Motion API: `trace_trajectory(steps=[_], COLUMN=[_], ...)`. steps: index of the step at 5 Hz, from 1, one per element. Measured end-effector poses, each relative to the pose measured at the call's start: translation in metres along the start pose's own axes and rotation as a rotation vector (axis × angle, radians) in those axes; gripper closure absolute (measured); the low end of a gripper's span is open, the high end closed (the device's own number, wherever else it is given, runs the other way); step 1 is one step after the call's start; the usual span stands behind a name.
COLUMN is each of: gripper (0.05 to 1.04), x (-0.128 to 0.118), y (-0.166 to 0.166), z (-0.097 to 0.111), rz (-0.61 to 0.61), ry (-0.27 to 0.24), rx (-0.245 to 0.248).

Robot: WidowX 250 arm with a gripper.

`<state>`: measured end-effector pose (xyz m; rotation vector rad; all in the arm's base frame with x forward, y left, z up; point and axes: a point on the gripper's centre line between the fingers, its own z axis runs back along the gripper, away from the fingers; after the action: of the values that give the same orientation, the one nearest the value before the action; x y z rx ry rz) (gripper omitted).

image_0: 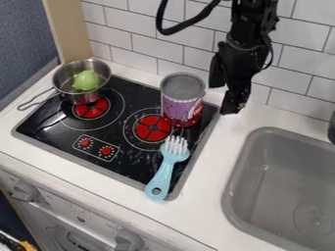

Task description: Move the can to lower left of the burner

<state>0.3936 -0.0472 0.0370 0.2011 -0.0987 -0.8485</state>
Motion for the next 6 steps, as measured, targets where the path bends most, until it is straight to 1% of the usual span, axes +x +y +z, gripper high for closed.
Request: trace_trajectory(steps=[1, 3, 4, 5, 6], gripper=[0.083, 0.084, 0.084, 0.084, 0.084], x=[-0.002, -0.032, -0.050, -0.076, -0.100], y=[0.000, 0.014, 0.014, 0.010, 0.015], z=[0.000, -0.009, -0.017, -0.027, -0.026], rz=[0.010, 0.062, 0.070, 0.087, 0.124], ry=[0.009, 0.087, 0.131, 0.192, 0.242], rx=[-0.001, 0.003, -0.008, -0.027, -0.012])
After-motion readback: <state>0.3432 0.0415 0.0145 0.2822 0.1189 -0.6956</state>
